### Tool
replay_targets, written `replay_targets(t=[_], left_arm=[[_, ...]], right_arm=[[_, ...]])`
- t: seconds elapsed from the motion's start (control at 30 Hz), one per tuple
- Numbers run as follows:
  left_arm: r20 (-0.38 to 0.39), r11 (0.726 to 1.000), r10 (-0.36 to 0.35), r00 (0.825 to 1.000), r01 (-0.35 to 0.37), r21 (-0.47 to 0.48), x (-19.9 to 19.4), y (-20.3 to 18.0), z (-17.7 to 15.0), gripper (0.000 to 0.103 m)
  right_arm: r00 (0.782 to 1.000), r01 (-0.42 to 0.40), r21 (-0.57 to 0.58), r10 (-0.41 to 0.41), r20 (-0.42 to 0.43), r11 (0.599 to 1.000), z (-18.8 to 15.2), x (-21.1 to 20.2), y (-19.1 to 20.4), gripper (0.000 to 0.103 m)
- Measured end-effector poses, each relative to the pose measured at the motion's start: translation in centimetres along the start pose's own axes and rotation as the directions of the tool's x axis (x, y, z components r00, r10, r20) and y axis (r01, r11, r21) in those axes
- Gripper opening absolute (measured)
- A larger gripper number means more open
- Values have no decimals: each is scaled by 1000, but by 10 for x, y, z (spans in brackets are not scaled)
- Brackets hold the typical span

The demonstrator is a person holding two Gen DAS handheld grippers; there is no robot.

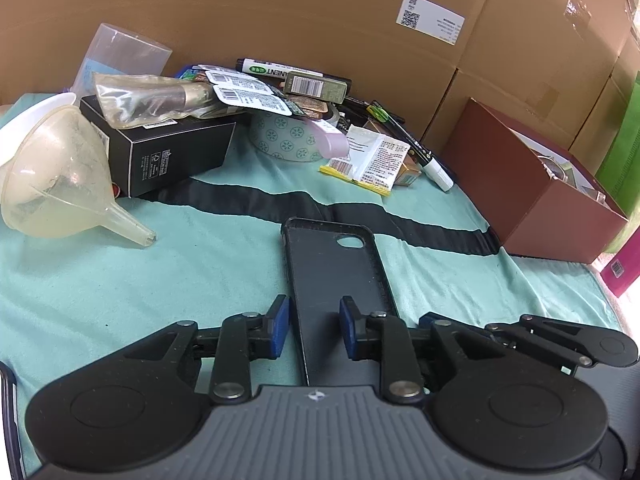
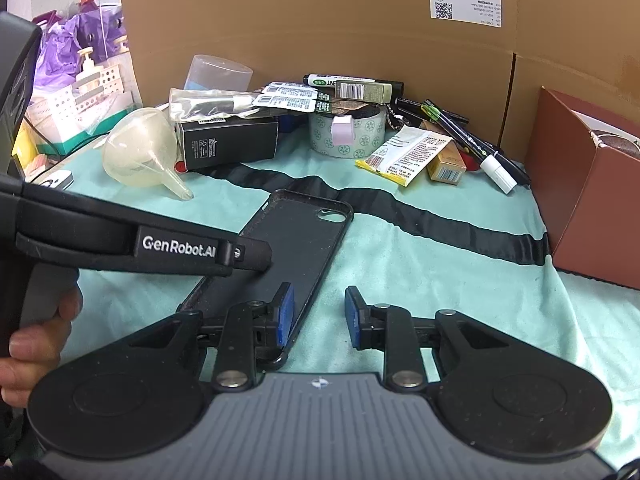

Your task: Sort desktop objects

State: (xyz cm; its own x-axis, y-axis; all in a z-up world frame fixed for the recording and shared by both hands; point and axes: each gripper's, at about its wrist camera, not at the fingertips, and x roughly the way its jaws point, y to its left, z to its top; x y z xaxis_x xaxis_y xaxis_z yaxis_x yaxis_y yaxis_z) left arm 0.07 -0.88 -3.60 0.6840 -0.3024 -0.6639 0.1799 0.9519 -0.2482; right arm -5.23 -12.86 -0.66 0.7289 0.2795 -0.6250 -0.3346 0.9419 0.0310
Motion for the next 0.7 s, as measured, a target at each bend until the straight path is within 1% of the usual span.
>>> replay_targets(t=[0.13, 0.17, 0.2, 0.27, 0.33, 0.4, 0.47, 0.5, 0.57, 0.63, 0.7], left_arm=[[-8, 1000, 5, 1000, -5, 15, -1, -2, -1, 26], [-10, 1000, 6, 1000, -6, 20, -1, -3, -1, 26], [-12, 1000, 7, 1000, -7, 28, -1, -4, -1, 27], [-13, 1000, 5, 1000, -5, 29, -1, -6, -1, 30], [-15, 999, 10, 1000, -9, 40, -1, -8, -1, 30], [-16, 998, 26, 1000, -25, 55, -1, -11, -2, 27], [-16, 998, 28, 999, -27, 57, -3, -12, -3, 22], [-14, 998, 25, 1000, -24, 55, -5, -12, -3, 21], [0, 998, 23, 1000, -23, 61, -9, -15, -2, 15], [21, 997, 17, 1000, -19, 75, -13, -21, 0, 12], [41, 996, 9, 999, -12, 88, -18, -27, 2, 12]], right_arm=[[1000, -7, 0, 7, 14, 1000, -1, 1, 2, 27], [1000, -12, 17, 12, 15, 1000, -1, 1, 1, 25], [1000, -24, 32, 24, 15, 999, -1, 1, -1, 21], [999, -40, 51, 39, 18, 998, -1, 1, -4, 18], [999, -41, 49, 40, 20, 998, -1, 1, -3, 16], [999, -41, 43, 40, 20, 998, -2, -1, -2, 12], [999, -35, 35, 35, 13, 999, -2, -2, -2, 10], [999, -38, 31, 38, 6, 999, -1, -4, -3, 6], [999, -38, 29, 38, 2, 999, -2, -7, -5, 6], [999, -40, 45, 39, 5, 998, -4, -11, -9, 6], [999, -29, 46, 29, 15, 999, -4, -15, -11, 6]])
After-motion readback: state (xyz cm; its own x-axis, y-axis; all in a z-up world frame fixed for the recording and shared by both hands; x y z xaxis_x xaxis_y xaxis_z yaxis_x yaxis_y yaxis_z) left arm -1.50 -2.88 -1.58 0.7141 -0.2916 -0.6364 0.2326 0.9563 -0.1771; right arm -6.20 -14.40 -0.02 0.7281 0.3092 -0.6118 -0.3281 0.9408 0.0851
